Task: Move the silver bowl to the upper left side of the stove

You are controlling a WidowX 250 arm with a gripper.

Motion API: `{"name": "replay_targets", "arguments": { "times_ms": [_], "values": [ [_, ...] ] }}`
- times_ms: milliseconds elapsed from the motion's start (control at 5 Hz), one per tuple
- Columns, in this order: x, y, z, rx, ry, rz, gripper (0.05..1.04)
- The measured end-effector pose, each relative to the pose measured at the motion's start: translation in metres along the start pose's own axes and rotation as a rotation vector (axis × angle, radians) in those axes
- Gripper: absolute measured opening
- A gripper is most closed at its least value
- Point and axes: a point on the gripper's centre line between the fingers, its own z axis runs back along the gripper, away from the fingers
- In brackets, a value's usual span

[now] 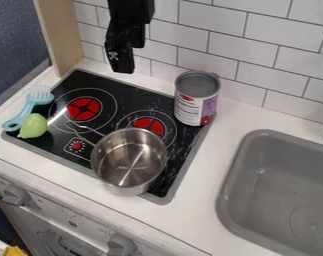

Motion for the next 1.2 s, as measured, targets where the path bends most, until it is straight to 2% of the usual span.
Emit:
{"name": "replay_targets", "arguments": {
  "times_ms": [200, 400, 600, 800, 1000, 1200],
  "values": [
    [-0.001, -0.006, -0.013, -0.041, 0.004, 0.006, 1.000],
    [-0.005, -0.018, -0.017, -0.043, 0.021, 0.019, 1.000],
    [-0.009, -0.029, -0.003, -0.004, 0.040, 0.020, 1.000],
    [-0.014, -0.050, 0.005, 0.008, 0.017, 0.020, 1.000],
    [-0.016, -0.083, 0.002, -0.023, 0.015, -0.049, 1.000],
    [-0.021, -0.120, -0.004, -0.039, 0.059, -0.125, 1.000]
  ]
}}
